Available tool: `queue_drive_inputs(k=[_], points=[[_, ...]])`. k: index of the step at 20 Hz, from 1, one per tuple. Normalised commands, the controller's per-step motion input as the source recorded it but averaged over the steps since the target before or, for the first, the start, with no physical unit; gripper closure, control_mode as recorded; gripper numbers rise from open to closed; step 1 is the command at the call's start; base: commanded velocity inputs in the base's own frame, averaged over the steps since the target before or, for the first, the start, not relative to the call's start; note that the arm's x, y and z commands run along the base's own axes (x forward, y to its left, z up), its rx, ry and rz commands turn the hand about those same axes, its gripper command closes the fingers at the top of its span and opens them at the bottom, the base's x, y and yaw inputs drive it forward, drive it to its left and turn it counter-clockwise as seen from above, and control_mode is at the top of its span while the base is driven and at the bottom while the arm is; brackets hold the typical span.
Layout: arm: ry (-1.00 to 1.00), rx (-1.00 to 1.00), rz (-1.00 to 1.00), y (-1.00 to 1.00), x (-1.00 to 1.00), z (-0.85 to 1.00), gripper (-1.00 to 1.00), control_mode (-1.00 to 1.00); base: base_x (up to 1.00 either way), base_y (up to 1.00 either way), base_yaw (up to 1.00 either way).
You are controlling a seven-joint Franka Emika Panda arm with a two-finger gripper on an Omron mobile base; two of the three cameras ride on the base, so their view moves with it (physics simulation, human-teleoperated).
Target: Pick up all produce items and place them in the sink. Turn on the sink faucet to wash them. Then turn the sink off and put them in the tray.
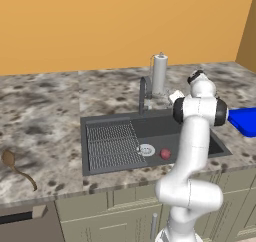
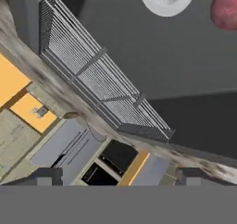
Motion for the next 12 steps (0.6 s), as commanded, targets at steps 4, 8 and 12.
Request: queue_drive_inputs(k=[4,8,12], points=[[-0.16,-0.45,0.44,-0.05,-0.98,-0.79,-1.00,-1.00,0.00,0.00,0.00],[-0.04,-0.29,0.32,-0.01,-0.55,-0.70,-1.00,-1.00,0.00,0.00,0.00],[0.00,-0.06,0.13,0.00,0.16,-0.45,-1.00,-1.00,0.00,0.00,0.00]])
